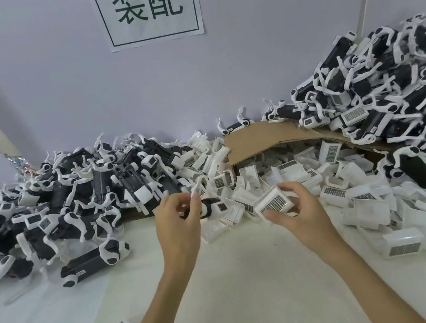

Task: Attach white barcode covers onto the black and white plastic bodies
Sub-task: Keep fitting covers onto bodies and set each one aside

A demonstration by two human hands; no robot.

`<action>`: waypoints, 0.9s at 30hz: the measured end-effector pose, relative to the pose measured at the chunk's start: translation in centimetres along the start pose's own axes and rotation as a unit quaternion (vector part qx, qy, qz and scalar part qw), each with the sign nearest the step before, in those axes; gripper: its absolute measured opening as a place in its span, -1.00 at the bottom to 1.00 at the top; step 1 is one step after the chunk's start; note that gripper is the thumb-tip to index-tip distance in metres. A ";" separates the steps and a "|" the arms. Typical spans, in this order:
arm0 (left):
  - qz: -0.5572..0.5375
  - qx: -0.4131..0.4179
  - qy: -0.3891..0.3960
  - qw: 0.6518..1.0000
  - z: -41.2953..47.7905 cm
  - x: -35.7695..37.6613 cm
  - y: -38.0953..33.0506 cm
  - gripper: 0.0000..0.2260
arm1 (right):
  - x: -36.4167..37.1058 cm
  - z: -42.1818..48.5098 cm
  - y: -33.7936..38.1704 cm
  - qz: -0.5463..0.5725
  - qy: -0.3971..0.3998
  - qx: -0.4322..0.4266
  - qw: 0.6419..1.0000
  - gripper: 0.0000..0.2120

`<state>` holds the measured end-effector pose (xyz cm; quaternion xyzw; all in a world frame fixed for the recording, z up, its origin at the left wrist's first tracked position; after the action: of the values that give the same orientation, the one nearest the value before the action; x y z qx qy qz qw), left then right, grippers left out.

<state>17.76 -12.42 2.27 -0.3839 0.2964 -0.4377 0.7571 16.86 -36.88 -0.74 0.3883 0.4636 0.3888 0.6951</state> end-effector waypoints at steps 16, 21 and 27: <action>-0.576 -0.423 -0.020 0.699 -5.4 -0.6 2.7 -0.49 | 1.3 -0.4 -0.8 0.108 0.020 0.078 0.991 -0.91; -0.627 -0.459 0.038 0.628 -5.8 -0.5 1.8 -0.81 | 0.0 0.0 -0.7 -0.003 -0.062 0.014 0.998 -0.80; -0.507 -0.386 0.116 0.762 -5.7 0.1 1.2 -0.66 | 0.9 -0.3 -0.2 0.288 0.047 0.111 0.950 -0.87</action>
<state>13.88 -13.99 -1.79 -0.6847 0.2877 -0.6471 0.1722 16.80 -36.12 -1.28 0.5611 0.4042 0.5366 0.4836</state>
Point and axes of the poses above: each hand's wrist, its own z-axis towards the middle knuckle, its own x-axis out of the palm, y = z × x, the point moved 5 cm from there along z, towards the middle knuckle, and after that the axes turned 9 degrees about -z, right-handed, at the moved point
